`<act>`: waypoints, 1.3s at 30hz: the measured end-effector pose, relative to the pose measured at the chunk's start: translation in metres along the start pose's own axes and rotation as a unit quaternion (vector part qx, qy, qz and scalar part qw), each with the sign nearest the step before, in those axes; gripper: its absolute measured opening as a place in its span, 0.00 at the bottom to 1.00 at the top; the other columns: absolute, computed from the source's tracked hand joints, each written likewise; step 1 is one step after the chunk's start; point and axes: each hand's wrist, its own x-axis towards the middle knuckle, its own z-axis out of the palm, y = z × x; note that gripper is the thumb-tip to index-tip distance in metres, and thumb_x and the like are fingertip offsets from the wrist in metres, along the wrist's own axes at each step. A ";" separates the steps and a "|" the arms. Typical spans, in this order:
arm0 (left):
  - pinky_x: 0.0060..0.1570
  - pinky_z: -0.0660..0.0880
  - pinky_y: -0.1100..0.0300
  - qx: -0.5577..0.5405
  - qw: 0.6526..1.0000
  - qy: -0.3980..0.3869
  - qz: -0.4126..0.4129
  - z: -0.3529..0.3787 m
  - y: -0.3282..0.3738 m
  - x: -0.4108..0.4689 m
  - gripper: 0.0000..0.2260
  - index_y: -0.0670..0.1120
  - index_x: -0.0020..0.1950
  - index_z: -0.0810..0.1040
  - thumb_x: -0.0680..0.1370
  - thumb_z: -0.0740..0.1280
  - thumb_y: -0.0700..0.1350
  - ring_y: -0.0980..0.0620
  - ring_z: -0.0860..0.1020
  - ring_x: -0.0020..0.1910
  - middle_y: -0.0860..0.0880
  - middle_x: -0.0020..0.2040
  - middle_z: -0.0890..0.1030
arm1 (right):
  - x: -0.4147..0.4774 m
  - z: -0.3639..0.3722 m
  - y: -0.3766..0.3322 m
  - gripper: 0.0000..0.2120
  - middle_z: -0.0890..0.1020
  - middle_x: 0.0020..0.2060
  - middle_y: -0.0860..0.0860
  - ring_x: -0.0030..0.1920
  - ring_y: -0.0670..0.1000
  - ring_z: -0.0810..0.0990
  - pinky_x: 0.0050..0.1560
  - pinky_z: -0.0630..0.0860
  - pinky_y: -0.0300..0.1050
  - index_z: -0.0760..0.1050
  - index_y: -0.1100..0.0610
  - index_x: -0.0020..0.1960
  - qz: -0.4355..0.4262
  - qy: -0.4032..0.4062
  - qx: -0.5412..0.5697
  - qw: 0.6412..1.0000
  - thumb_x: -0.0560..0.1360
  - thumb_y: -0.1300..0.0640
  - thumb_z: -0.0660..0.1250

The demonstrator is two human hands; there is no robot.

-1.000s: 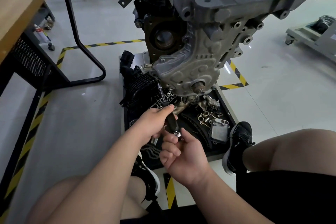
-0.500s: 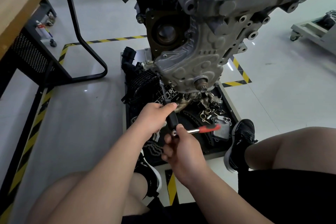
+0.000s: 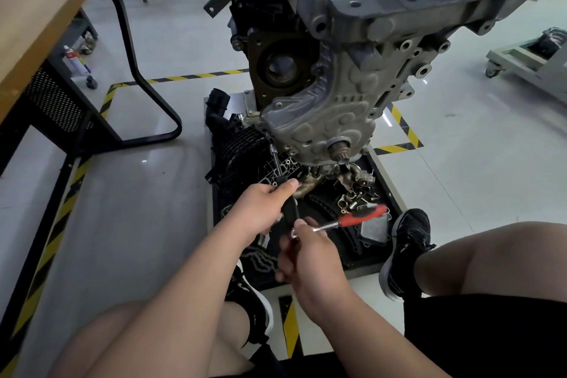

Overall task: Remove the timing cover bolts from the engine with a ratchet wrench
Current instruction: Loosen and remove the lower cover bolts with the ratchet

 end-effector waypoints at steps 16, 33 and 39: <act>0.18 0.58 0.67 -0.009 1.000 -0.021 0.004 0.002 0.004 -0.002 0.20 0.40 0.43 0.78 0.76 0.67 0.58 0.58 0.62 0.16 0.56 0.20 0.66 | 0.001 -0.003 -0.009 0.12 0.68 0.26 0.49 0.18 0.47 0.61 0.20 0.65 0.40 0.68 0.59 0.43 0.203 -0.116 0.360 0.903 0.77 0.50 0.57; 0.20 0.60 0.64 -0.059 0.998 -0.017 -0.031 0.003 0.006 -0.006 0.18 0.46 0.37 0.75 0.74 0.68 0.60 0.56 0.63 0.19 0.54 0.22 0.66 | 0.003 -0.011 -0.004 0.21 0.75 0.36 0.46 0.29 0.39 0.76 0.33 0.71 0.32 0.55 0.48 0.73 -0.163 0.020 -0.284 0.945 0.82 0.54 0.57; 0.18 0.55 0.67 -0.110 0.987 -0.100 -0.056 0.000 0.015 -0.009 0.14 0.44 0.44 0.76 0.79 0.66 0.55 0.58 0.58 0.19 0.57 0.22 0.63 | 0.005 -0.013 -0.017 0.13 0.72 0.29 0.50 0.20 0.47 0.63 0.23 0.69 0.41 0.74 0.61 0.45 0.175 -0.105 0.268 0.941 0.78 0.52 0.57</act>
